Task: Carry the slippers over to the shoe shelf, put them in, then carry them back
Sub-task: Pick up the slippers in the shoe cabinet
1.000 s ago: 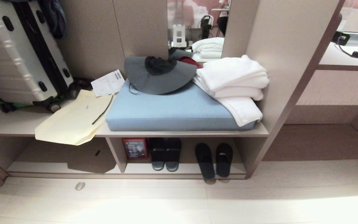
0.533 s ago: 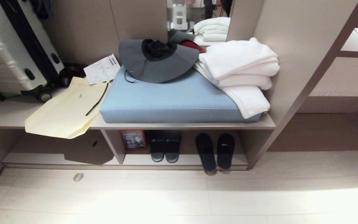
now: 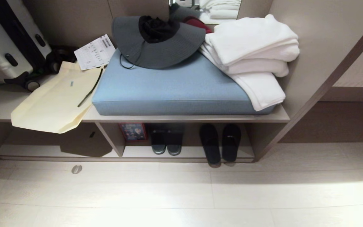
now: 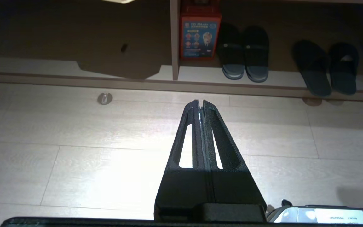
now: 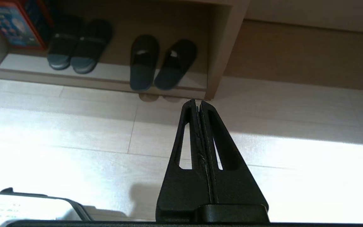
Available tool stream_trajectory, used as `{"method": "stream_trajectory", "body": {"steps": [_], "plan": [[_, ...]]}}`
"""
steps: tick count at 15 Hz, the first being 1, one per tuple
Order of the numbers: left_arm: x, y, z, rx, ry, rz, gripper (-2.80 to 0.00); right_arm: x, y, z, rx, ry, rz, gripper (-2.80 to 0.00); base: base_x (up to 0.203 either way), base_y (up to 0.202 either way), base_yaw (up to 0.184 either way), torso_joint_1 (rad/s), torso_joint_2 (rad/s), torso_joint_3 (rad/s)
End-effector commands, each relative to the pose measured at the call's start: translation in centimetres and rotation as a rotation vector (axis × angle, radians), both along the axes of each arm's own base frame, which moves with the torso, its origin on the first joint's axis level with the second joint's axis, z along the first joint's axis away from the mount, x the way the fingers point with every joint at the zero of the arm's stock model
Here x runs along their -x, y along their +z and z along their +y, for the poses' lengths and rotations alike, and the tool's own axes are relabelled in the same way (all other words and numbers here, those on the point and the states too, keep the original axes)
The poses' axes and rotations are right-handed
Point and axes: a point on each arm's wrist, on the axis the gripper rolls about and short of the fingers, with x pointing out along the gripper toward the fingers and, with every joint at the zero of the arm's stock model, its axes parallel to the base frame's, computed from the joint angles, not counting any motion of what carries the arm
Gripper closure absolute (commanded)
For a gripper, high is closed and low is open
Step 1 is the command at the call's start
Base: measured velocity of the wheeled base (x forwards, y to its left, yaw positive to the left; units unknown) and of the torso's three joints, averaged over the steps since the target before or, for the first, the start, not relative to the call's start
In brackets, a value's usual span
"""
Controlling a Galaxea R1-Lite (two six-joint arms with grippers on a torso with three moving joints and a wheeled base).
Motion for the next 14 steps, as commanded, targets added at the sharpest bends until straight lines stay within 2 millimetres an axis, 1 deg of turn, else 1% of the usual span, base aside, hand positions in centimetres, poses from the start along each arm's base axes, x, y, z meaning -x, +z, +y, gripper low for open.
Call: {"method": "stream_trajectory", "body": {"steps": [1, 14], "plan": [[0.00, 0.00, 0.00, 0.001, 0.001, 0.000, 0.00, -0.01, 0.01, 0.00, 0.001, 0.002, 0.001, 0.00, 0.000, 0.000, 0.000, 0.002, 0.00, -0.198], [0.00, 0.00, 0.00, 0.001, 0.001, 0.000, 0.00, -0.01, -0.01, 0.00, -0.002, 0.001, 0.002, 0.00, 0.000, 0.000, 0.000, 0.004, 0.00, -0.199]]}}
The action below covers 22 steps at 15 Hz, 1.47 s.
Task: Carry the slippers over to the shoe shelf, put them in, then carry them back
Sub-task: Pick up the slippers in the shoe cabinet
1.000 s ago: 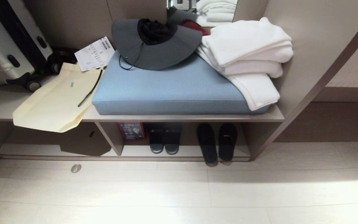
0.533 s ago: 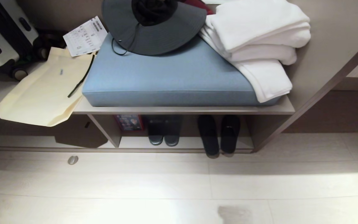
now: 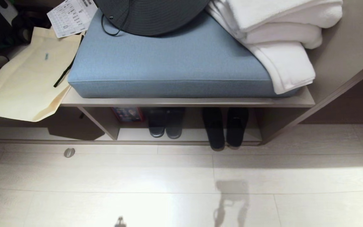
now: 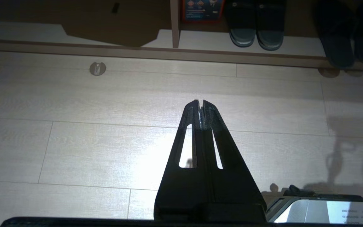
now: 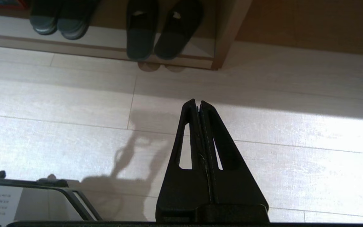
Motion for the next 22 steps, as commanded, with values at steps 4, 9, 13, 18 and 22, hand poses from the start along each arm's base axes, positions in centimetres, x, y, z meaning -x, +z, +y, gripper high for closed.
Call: {"method": "stream_trajectory", "body": {"steps": [4, 9, 13, 18, 22], "plan": [[0.00, 0.00, 0.00, 0.006, 0.001, 0.000, 0.00, -0.01, 0.00, -0.01, -0.007, -0.001, 0.002, 0.00, 0.000, 0.000, 0.000, 0.003, 0.00, -0.199], [-0.01, -0.04, 0.00, 0.010, 0.002, 0.001, 0.00, -0.01, 0.00, -0.01, -0.011, -0.002, 0.002, 0.00, 0.000, 0.000, 0.000, 0.003, 0.01, -0.195], [-0.01, -0.04, 0.00, 0.010, 0.001, 0.001, 0.00, -0.01, 0.01, -0.01, -0.012, -0.003, 0.000, 0.00, 0.000, 0.000, 0.000, 0.004, 0.00, -0.197], [-0.01, -0.04, 0.00, 0.012, 0.001, 0.001, 0.00, -0.01, 0.01, -0.01, -0.012, -0.001, 0.000, 0.00, 0.000, 0.000, 0.000, 0.005, 0.00, -0.200], [-0.01, -0.04, 0.00, 0.012, 0.002, 0.001, 0.00, -0.01, 0.01, -0.01, -0.013, -0.003, 0.000, 0.00, 0.000, 0.000, 0.000, 0.002, 0.00, -0.197]]}}
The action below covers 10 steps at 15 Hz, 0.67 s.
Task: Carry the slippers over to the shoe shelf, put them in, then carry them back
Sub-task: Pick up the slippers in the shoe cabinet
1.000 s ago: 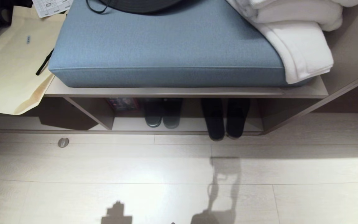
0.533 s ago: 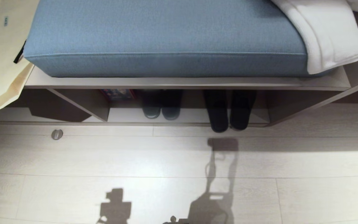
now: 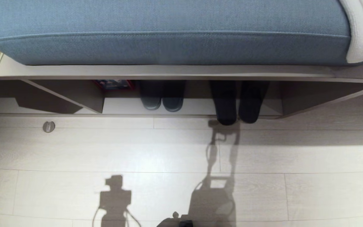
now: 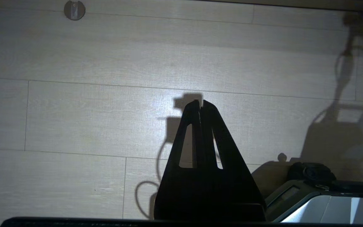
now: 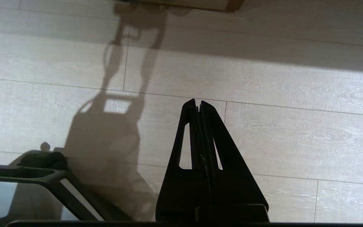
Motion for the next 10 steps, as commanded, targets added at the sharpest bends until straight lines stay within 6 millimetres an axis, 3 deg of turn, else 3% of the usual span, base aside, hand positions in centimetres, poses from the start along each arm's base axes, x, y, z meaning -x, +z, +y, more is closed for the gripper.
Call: {"method": "stream_trajectory", "body": {"steps": [1, 10], "plan": [[-0.01, -0.04, 0.00, 0.000, 0.001, 0.001, 0.00, -0.01, 0.01, 0.00, 0.002, 0.000, 0.001, 0.00, 0.000, 0.000, 0.000, 0.006, 0.01, -0.198], [-0.01, -0.04, 0.00, 0.000, 0.000, 0.001, 0.00, 0.00, 0.02, 0.00, 0.002, 0.001, 0.002, 0.00, 0.000, 0.000, 0.000, 0.002, 0.00, -0.199]]}}
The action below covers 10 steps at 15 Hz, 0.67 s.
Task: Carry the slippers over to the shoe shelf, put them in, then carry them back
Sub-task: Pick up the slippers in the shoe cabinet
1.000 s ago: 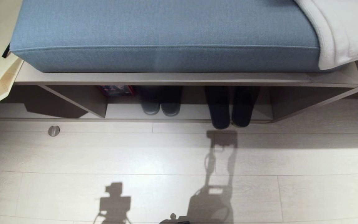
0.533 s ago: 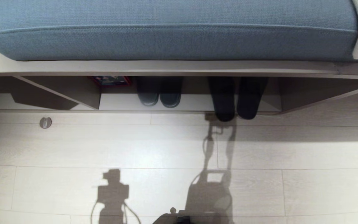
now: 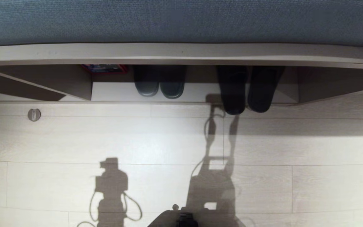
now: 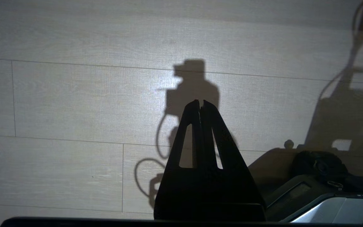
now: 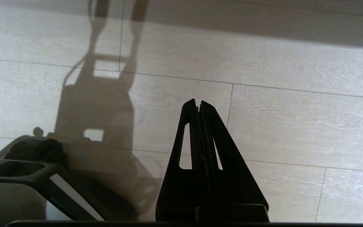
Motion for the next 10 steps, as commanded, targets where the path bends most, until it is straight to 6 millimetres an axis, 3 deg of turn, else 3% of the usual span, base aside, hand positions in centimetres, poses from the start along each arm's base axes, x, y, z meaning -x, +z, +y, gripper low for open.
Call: {"method": "stream_trajectory", "body": {"steps": [1, 10], "plan": [[-0.01, -0.04, 0.00, 0.001, 0.001, 0.002, 0.00, -0.01, -0.02, 0.00, 0.001, 0.000, 0.003, 0.00, 0.000, 0.000, 0.000, 0.002, 0.00, -0.188], [-0.01, -0.04, 0.00, -0.001, 0.002, 0.002, 0.00, 0.00, 0.02, 0.00, 0.000, 0.003, 0.001, 0.00, 0.000, 0.000, 0.000, 0.002, 0.00, -0.198]]}}
